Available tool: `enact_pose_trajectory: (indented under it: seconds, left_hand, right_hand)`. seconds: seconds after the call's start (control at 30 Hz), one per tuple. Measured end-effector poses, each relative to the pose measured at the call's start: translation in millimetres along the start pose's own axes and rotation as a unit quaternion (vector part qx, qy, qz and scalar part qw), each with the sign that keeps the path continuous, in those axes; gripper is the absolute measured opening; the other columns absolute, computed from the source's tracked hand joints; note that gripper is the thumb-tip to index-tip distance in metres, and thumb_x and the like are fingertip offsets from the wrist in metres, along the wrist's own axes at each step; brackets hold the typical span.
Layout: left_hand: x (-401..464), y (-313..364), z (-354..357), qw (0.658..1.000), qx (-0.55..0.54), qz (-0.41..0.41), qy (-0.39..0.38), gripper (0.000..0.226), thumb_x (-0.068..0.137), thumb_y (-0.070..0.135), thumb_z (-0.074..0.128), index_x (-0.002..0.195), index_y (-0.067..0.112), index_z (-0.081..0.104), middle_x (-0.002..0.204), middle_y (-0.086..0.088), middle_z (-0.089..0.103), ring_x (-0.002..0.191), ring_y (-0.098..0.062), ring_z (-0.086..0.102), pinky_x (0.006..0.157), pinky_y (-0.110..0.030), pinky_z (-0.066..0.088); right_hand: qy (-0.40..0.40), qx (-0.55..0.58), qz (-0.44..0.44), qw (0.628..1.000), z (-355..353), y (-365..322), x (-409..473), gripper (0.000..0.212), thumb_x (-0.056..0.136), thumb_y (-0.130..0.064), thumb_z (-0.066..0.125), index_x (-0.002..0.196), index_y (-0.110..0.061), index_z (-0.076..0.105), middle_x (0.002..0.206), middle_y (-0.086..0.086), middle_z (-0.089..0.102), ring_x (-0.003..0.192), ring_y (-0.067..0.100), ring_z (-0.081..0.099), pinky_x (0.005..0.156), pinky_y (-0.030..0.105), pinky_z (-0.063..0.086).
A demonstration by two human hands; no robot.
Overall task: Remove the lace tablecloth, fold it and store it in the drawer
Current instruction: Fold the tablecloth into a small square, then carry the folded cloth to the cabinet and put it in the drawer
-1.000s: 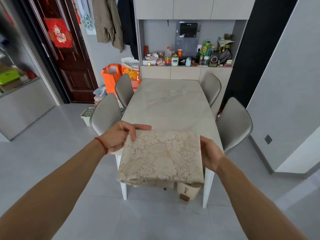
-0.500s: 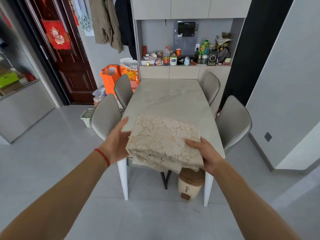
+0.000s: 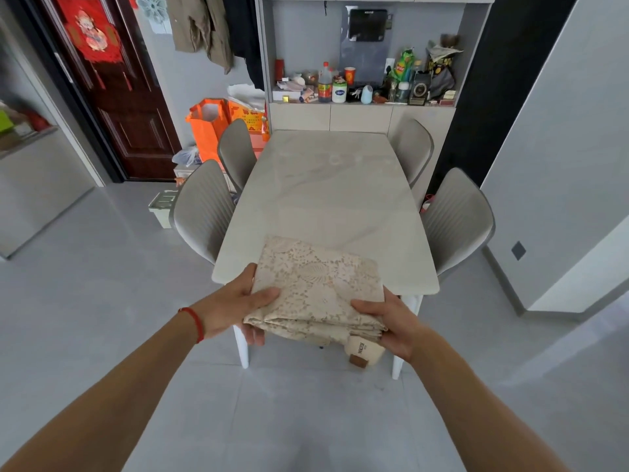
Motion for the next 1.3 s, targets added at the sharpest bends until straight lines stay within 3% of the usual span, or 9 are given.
enact_pose_trajectory:
  seconds: [0.27, 0.4, 0.6, 0.67, 0.73, 0.9, 1.03, 1.17, 1.3]
  left_hand:
    - [-27, -69, -7, 0.976, -0.217, -0.006, -0.003, 0.049, 0.094, 0.036, 0.076, 0.135, 0.041, 0.050, 0.098, -0.016, 0.071, 0.054, -0.027, 0.060, 0.040, -0.027, 0.044]
    - [-57, -96, -37, 0.967, -0.221, 0.026, 0.125, 0.058, 0.089, 0.027, 0.082, 0.135, 0.043, 0.052, 0.092, -0.005, 0.070, 0.054, -0.019, 0.054, 0.045, -0.024, 0.039]
    - [-126, -106, -131, 0.967, -0.046, 0.067, 0.241, 0.044, 0.092, 0.020, 0.075, 0.128, 0.035, 0.055, 0.088, 0.002, 0.063, 0.061, -0.014, 0.057, 0.041, -0.027, 0.042]
    - [-151, -106, -166, 0.970, 0.039, 0.054, 0.236, 0.037, 0.094, 0.019, 0.071, 0.124, 0.034, 0.056, 0.082, 0.005, 0.059, 0.059, -0.011, 0.054, 0.040, -0.029, 0.042]
    - [-171, -107, -195, 0.971, 0.088, 0.047, 0.219, 0.031, 0.094, 0.018, 0.070, 0.119, 0.032, 0.058, 0.079, 0.006, 0.058, 0.059, -0.007, 0.053, 0.040, -0.027, 0.042]
    - [-211, -129, -252, 0.929, -0.032, 0.035, 0.367, 0.034, 0.079, 0.031, 0.088, 0.109, 0.035, 0.072, 0.090, 0.009, 0.078, 0.074, -0.005, 0.070, 0.053, -0.018, 0.051]
    - [-228, -186, -274, 0.819, -0.277, 0.048, 0.499, 0.051, 0.086, 0.042, 0.079, 0.128, 0.016, 0.067, 0.116, -0.006, 0.076, 0.110, -0.031, 0.072, 0.091, -0.047, 0.055]
    - [-237, -219, -282, 0.820, -0.358, 0.009, 0.447, 0.069, 0.089, 0.050, 0.069, 0.141, 0.007, 0.055, 0.137, -0.014, 0.068, 0.126, -0.035, 0.066, 0.106, -0.053, 0.052]
    - [-276, -229, -308, 0.783, -0.319, -0.064, 0.530, 0.079, 0.084, 0.045, 0.080, 0.147, 0.026, 0.036, 0.141, -0.004, 0.062, 0.126, -0.026, 0.065, 0.101, -0.053, 0.057]
  right_hand:
    - [-0.018, -0.168, -0.019, 0.985, 29, 13, 13, 0.069, 0.092, -0.002, 0.075, 0.144, -0.037, 0.046, 0.135, 0.002, 0.071, 0.120, 0.021, 0.071, 0.095, 0.043, 0.061]
    - [-0.027, -0.268, -0.021, 0.963, 79, 38, 48, 0.071, 0.086, -0.007, 0.083, 0.135, -0.044, 0.048, 0.136, -0.003, 0.068, 0.117, 0.013, 0.071, 0.103, 0.043, 0.058]
    - [-0.022, -0.457, -0.037, 0.888, 172, 71, 111, 0.112, 0.079, -0.040, 0.089, 0.162, -0.034, 0.014, 0.160, -0.012, 0.034, 0.141, 0.008, 0.040, 0.110, 0.031, 0.040]
    - [-0.105, -0.530, -0.101, 0.835, 221, 81, 126, 0.117, 0.073, -0.047, 0.091, 0.161, -0.045, 0.014, 0.161, -0.026, 0.025, 0.147, -0.001, 0.025, 0.119, 0.031, 0.024]
    - [-0.202, -0.568, -0.104, 0.791, 273, 95, 142, 0.106, 0.069, -0.049, 0.093, 0.152, -0.054, 0.028, 0.155, -0.032, 0.040, 0.144, -0.004, 0.038, 0.121, 0.036, 0.030]
    - [-0.251, -0.484, -0.044, 0.837, 349, 142, 188, 0.060, 0.064, -0.037, 0.098, 0.113, -0.054, 0.066, 0.115, -0.019, 0.076, 0.103, 0.001, 0.074, 0.083, 0.029, 0.064]
    - [-0.254, -0.349, 0.030, 0.902, 389, 193, 226, 0.053, 0.057, -0.036, 0.102, 0.102, -0.042, 0.075, 0.110, -0.002, 0.081, 0.099, 0.021, 0.080, 0.074, 0.035, 0.065]
    - [-0.306, -0.291, 0.137, 0.896, 445, 239, 267, 0.053, 0.066, -0.030, 0.099, 0.113, -0.034, 0.075, 0.120, 0.008, 0.079, 0.108, 0.031, 0.077, 0.081, 0.047, 0.064]
    - [-0.354, -0.306, 0.217, 0.857, 514, 279, 294, 0.050, 0.070, -0.027, 0.098, 0.114, -0.032, 0.075, 0.120, 0.008, 0.079, 0.107, 0.030, 0.077, 0.079, 0.045, 0.065]
Point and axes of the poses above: each hand's wrist, its own x-axis towards the middle knuckle, its own z-axis out of the palm, y = z × x, the point moved 2 cm from there along x, towards the middle knuckle
